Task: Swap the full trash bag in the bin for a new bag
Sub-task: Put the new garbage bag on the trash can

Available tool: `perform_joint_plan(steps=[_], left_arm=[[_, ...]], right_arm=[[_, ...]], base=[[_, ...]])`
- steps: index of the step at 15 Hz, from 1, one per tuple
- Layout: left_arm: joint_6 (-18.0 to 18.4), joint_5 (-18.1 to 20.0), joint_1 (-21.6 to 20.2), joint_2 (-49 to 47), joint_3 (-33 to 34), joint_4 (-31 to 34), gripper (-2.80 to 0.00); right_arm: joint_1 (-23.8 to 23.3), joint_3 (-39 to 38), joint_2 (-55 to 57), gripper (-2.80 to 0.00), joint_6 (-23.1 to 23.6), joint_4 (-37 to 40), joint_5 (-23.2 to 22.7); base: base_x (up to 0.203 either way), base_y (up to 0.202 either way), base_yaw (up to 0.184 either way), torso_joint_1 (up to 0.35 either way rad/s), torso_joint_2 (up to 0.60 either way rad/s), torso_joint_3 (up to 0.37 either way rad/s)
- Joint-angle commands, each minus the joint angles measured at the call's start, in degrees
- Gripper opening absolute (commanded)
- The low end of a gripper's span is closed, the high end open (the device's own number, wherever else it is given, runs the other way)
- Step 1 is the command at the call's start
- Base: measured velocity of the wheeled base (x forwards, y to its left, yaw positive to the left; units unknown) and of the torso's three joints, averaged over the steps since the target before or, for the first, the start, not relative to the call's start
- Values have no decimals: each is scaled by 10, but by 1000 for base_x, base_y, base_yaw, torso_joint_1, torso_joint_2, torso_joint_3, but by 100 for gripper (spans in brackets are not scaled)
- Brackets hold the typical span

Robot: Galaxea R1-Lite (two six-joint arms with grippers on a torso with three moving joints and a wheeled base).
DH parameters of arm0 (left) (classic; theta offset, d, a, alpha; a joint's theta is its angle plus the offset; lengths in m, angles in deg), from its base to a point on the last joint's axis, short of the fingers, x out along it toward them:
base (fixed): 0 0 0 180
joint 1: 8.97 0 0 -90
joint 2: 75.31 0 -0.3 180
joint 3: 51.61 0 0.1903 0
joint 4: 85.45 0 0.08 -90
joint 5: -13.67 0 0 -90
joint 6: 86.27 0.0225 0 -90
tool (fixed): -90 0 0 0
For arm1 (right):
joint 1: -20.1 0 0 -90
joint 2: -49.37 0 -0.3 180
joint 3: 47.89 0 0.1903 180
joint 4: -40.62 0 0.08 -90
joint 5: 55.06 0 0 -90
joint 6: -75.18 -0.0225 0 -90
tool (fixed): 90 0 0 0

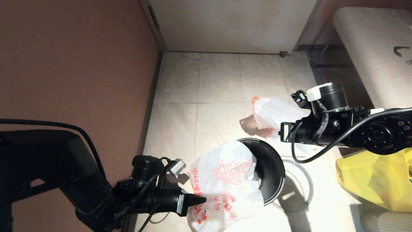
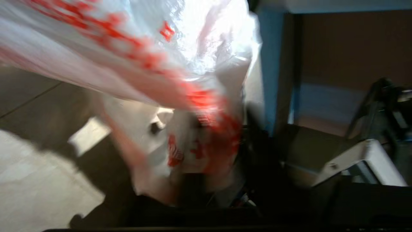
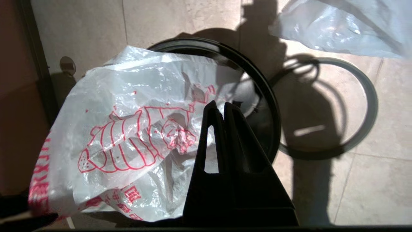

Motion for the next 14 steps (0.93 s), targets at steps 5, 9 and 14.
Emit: perform_joint_plan(steps=[5, 9, 14], left_arm=[[-50, -95, 160, 58, -195, 101, -280], [-40, -187, 227, 4, -462, 303, -280], [-18, -303, 310, -174, -798, 540, -280]], right_arm=[[-87, -40, -136, -280, -38, 58, -16], [-163, -91, -219, -280, -49, 63, -83], [-288, -120, -259, -280, -56, 62, -183]], base=[[0, 0, 0, 0, 0, 0], [0, 0, 0, 0, 0, 0], [0, 0, 0, 0, 0, 0]])
